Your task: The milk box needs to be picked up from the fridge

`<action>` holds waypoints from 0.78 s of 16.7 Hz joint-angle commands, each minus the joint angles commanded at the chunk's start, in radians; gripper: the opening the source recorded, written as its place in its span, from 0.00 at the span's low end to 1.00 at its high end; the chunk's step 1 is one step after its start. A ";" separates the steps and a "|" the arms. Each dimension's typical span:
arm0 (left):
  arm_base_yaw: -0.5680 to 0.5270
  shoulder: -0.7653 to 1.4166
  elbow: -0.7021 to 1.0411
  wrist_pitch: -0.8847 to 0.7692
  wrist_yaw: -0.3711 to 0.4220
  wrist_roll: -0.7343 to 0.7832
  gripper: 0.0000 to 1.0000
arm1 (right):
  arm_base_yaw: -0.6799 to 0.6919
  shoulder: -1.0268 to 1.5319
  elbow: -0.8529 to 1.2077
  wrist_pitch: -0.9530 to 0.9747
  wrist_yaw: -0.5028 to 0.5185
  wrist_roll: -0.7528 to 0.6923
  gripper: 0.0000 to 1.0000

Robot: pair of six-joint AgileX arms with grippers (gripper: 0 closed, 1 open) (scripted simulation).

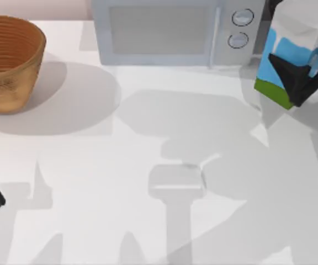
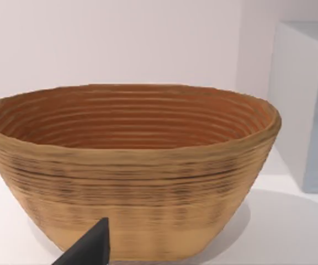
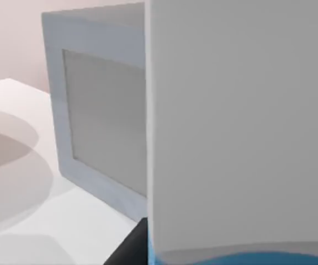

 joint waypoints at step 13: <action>0.000 0.000 0.000 0.000 0.000 0.000 1.00 | 0.095 0.219 0.178 0.039 0.098 -0.003 0.00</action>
